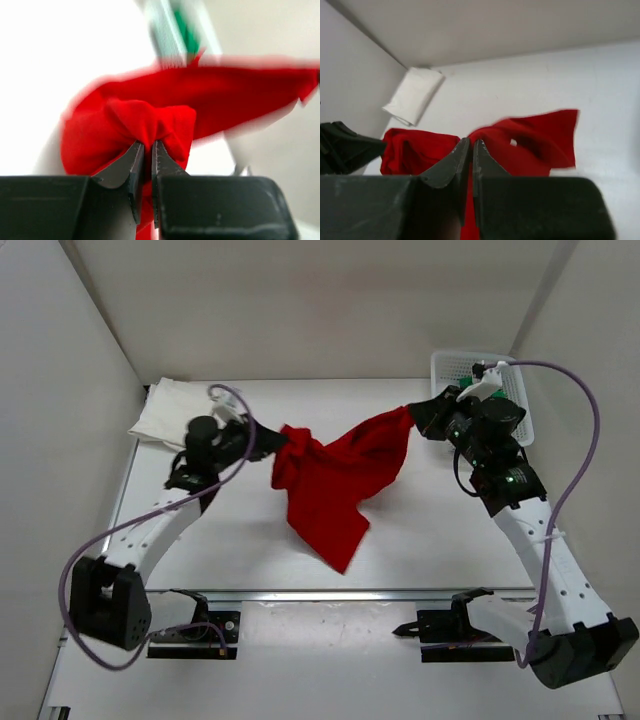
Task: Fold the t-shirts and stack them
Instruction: Flatten out the tshirt
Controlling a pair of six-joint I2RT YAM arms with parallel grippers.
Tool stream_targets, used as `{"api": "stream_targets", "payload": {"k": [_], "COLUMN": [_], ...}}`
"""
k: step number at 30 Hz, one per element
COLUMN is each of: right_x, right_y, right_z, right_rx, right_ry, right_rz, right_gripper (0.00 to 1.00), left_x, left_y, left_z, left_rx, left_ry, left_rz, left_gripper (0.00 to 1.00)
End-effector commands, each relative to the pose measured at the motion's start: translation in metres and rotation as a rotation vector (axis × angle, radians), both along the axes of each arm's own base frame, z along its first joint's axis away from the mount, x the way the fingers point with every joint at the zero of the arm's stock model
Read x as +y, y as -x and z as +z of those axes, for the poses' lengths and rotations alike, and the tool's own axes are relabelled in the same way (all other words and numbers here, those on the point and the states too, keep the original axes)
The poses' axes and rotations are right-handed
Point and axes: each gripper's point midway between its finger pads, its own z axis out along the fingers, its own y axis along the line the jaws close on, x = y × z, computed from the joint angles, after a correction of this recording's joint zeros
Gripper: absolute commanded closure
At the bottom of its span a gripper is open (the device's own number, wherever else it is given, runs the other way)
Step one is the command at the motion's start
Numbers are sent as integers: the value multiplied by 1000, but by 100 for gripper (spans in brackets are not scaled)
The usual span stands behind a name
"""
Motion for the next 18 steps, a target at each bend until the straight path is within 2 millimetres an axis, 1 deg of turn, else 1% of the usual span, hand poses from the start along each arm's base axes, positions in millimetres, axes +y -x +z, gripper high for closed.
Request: {"api": "stream_targets", "payload": {"k": [1,2,3,4,5,6,7,8,9,11,12,13,14,15,16,18], "right_x": [-2,1,2,7,10,8,13,14,11,17,18,19,16,14,15,1], "right_y": [22,29,32,40,47,52,58,62,66,74,72,69,69,61,58,33], "right_z": [59,75,79,94,107,119,126,136,143,152,146,142,138,122,122,84], "right_rx": [-121,-142,-147,-178,-209,-234,-251,-272,-288,-307,-292,-285,-275,-242,-255,-166], "right_ry": [53,48,54,51,50,51,46,52,56,47,58,64,60,62,50,14], "right_rz": [15,39,56,78,94,87,104,103,96,120,123,121,114,108,116,88], "right_gripper": [100,100,100,100,100,100,100,100,100,100,100,100,100,100,100,100], "left_x": [39,55,67,77,80,82,79,80,77,84,90,90,89,87,87,88], "left_y": [20,17,23,27,29,35,39,39,42,37,35,34,33,31,31,17], "left_z": [84,91,107,120,125,134,141,146,151,155,161,163,162,159,159,148], "left_rx": [-167,-182,-211,-239,-256,-269,-274,-290,-295,-291,-298,-299,-290,-274,-279,-230], "left_ry": [129,131,136,129,116,94,86,77,84,91,93,97,105,112,113,123], "left_rz": [-3,19,37,57,63,73,59,64,49,73,90,92,86,76,73,80], "left_gripper": [100,100,100,100,100,100,100,99,99,100,100,100,100,100,100,100]}}
